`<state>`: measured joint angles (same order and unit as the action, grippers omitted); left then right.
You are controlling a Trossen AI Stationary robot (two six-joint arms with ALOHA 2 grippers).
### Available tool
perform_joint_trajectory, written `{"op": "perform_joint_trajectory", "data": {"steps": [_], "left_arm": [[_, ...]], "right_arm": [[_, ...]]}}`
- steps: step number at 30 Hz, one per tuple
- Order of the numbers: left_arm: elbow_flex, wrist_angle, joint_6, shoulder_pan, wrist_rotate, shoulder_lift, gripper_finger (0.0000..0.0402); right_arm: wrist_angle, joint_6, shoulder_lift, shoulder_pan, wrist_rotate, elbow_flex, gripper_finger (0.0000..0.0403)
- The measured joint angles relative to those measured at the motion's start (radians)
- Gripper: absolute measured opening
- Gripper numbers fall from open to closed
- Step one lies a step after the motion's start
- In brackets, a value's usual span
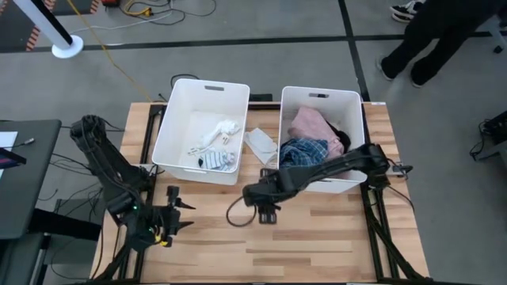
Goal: Sort clothes
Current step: Put the white sock in the left white laundry bin
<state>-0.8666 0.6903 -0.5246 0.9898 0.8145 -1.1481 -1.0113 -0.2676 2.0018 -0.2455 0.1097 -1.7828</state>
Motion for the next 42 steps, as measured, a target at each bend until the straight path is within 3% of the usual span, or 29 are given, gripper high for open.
{"op": "perform_joint_trajectory", "data": {"steps": [8,14,23,34,42], "left_arm": [[0.037,-0.034,0.004,-0.016,-0.004,0.000,0.0204],[0.039,-0.037,0.016,-0.016,-0.005,0.000,0.0204],[0.039,-0.040,0.008,-0.015,-0.005,0.000,0.0204],[0.039,-0.084,0.057,-0.027,-0.002,0.000,0.0204],[0.039,-0.084,0.055,-0.048,0.000,0.000,0.0204]], "right_arm": [[0.056,-0.040,0.000,0.085,0.053,0.125,0.0260],[0.052,0.027,0.015,0.106,0.124,0.122,0.0260],[0.009,0.025,0.015,0.110,0.133,0.119,0.0260],[0.089,0.098,0.014,0.112,0.101,-0.059,0.0260],[0.071,0.195,0.014,0.224,0.056,-0.077,0.0260]]}}
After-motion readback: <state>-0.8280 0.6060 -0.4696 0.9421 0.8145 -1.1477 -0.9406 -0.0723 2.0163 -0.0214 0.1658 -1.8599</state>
